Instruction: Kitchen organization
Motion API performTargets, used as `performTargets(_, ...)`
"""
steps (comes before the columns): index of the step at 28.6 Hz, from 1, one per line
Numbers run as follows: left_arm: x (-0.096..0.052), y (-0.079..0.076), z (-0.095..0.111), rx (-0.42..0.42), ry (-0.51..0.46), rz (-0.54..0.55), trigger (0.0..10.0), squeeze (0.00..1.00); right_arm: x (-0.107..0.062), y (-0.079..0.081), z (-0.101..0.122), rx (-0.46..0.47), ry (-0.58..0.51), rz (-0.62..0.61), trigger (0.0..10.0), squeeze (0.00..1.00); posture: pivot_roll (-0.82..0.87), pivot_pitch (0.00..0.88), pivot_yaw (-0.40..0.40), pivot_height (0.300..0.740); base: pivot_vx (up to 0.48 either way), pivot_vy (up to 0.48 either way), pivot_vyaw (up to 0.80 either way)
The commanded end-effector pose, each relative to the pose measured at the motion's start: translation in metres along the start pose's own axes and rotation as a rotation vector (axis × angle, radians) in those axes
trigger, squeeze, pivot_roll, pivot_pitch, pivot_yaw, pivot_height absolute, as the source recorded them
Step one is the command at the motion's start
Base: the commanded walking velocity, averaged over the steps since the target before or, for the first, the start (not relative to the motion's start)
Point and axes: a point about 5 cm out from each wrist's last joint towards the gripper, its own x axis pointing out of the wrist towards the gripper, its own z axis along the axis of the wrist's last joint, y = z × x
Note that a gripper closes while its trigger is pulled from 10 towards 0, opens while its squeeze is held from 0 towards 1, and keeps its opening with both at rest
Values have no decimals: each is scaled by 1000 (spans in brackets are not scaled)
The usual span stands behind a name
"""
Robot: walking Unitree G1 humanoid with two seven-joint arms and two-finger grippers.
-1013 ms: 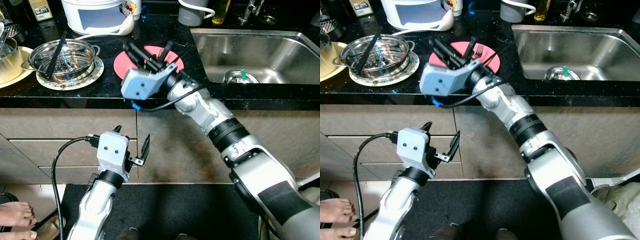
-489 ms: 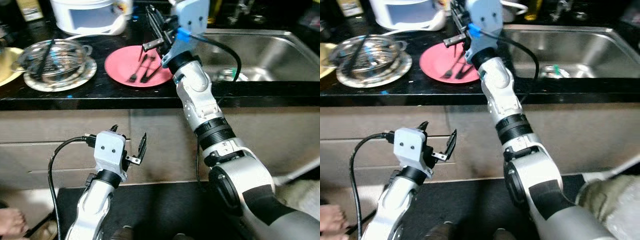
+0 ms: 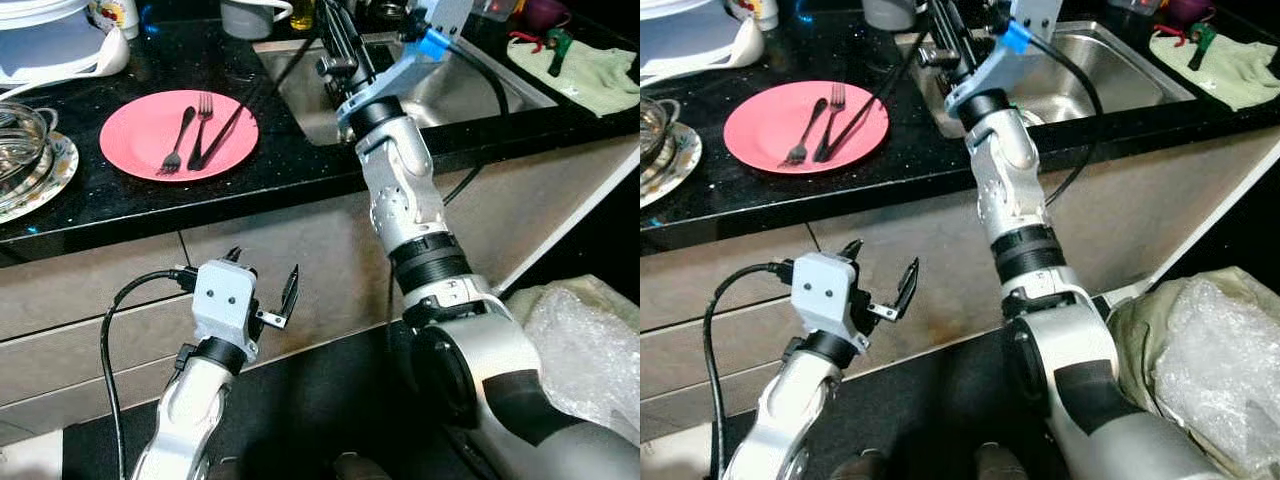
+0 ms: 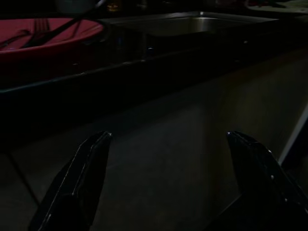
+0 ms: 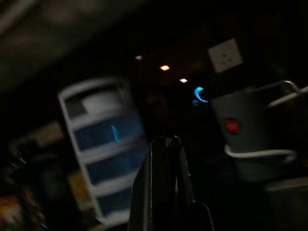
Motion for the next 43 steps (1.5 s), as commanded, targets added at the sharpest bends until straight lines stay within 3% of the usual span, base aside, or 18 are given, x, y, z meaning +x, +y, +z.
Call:
performTargets(1, -2, 0, -2, 9, 11, 8, 10000, 0, 4, 0, 11, 38, -43, 9, 10000, 0, 88, 110, -94, 740, 0, 0, 0)
performTargets(4, -2, 1, -3, 10, 14, 11, 10000, 0, 5, 1, 5, -192, 13, 14, 10000, 0, 88, 107, -94, 740, 0, 0, 0)
performTargets(5, -2, 1, -3, 10, 14, 11, 10000, 0, 5, 1, 5, -192, 13, 14, 10000, 0, 88, 107, -94, 740, 0, 0, 0)
performTargets(6, -1, 0, -3, 10, 14, 8, 10000, 0, 7, 3, 0, -304, 36, 13, 10000, 0, 92, 107, -94, 740, 0, 0, 0)
performTargets(8, -1, 0, -3, 11, 14, 6, 10000, 0, 11, 5, 0, -391, 41, 10, 10000, 0, 96, 105, -96, 740, 0, 0, 0)
performTargets(11, -2, -1, -3, 12, 13, 6, 10000, 0, 15, 5, 3, -430, 33, -8, 10000, 0, 99, 105, -98, 740, 0, 0, 0)
performTargets(17, -3, -3, -2, 14, 12, 4, 10000, 0, 24, 8, 6, -602, 58, -18, 10000, 0, 114, 105, -109, 740, 0, 0, 0)
performTargets(20, -5, -5, 0, 13, 10, 13, 10000, 0, 26, 12, -2, -757, 91, -13, 10000, 0, 128, 111, -121, 740, 0, 0, 0)
performTargets(21, -5, -5, 0, 13, 10, 13, 10000, 0, 26, 12, -2, -757, 91, -13, 10000, 0, 128, 111, -121, 740, 0, 0, 0)
performTargets(24, -6, -5, 3, 13, 5, 21, 10000, 0, 28, 14, -9, -883, 119, -14, 10000, 0, 132, 118, -125, 740, 0, 0, 0)
performTargets(28, -5, -5, 7, 26, -9, 21, 10000, 0, 28, 13, -10, -850, 137, -27, 10000, 0, 135, 124, -128, 740, 0, 0, 0)
performTargets(29, -3, -4, 9, 28, -15, 21, 10000, 0, 29, 12, -9, -770, 136, -34, 10000, 0, 136, 125, -127, 740, 0, 0, 0)
performTargets(32, -3, -4, 10, 29, -18, 22, 10000, 0, 29, 11, -8, -720, 133, -39, 10000, 0, 135, 126, -125, 740, 0, 0, 0)
performTargets(33, -2, -3, 11, 29, -20, 24, 10000, 0, 29, 12, -8, -578, 131, -21, 10000, 0, 132, 127, -120, 740, 0, 0, 0)
performTargets(34, -2, -3, 11, 29, -20, 24, 10000, 0, 29, 12, -8, -578, 131, -21, 10000, 0, 132, 127, -120, 740, 0, 0, 0)
performTargets(36, 0, -2, 10, 30, -18, 22, 10000, 0, 31, 14, 0, -238, 59, 25, 10000, 0, 125, 124, -109, 740, 0, 0, 0)
performTargets(38, 2, -3, 8, 30, -12, 15, 10000, 0, 29, 15, 12, -41, -44, 75, 10000, 0, 120, 118, -98, 740, 0, 0, 0)
performTargets(43, 4, -2, 6, 35, -6, 4, 10000, 0, 20, 11, 32, 57, -154, 112, 10000, 0, 122, 106, -77, 740, 0, 0, 0)
